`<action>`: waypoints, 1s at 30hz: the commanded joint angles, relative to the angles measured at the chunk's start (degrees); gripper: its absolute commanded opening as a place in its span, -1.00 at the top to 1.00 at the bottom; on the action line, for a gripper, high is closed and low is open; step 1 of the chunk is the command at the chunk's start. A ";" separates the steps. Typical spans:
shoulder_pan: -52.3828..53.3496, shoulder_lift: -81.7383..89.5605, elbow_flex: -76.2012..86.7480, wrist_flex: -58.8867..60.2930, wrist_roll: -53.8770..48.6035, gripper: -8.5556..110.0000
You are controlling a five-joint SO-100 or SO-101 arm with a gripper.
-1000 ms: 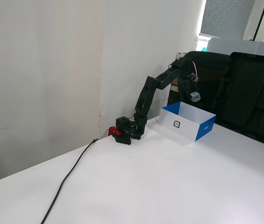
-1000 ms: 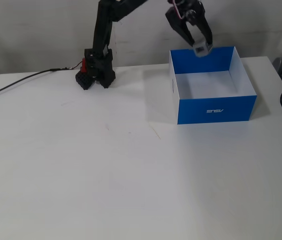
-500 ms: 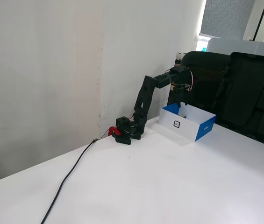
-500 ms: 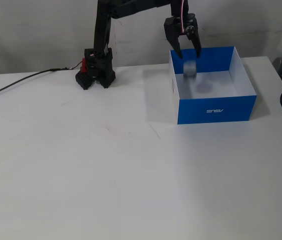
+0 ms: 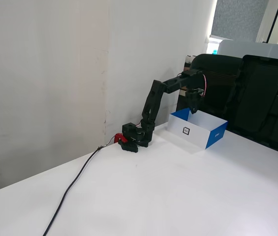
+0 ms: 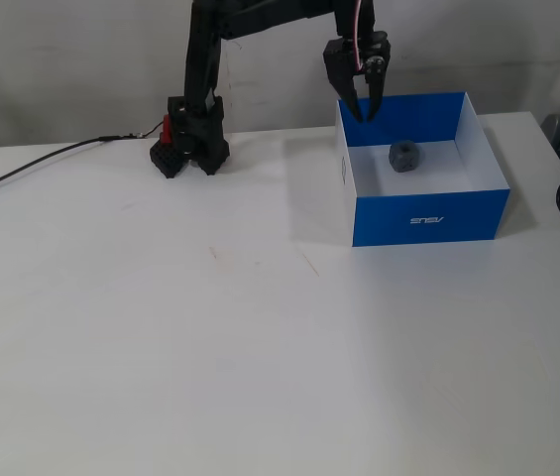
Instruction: Grasp the gray block and put it in the box.
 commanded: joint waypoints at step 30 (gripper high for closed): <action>-67.94 50.27 48.78 -23.82 2.72 0.85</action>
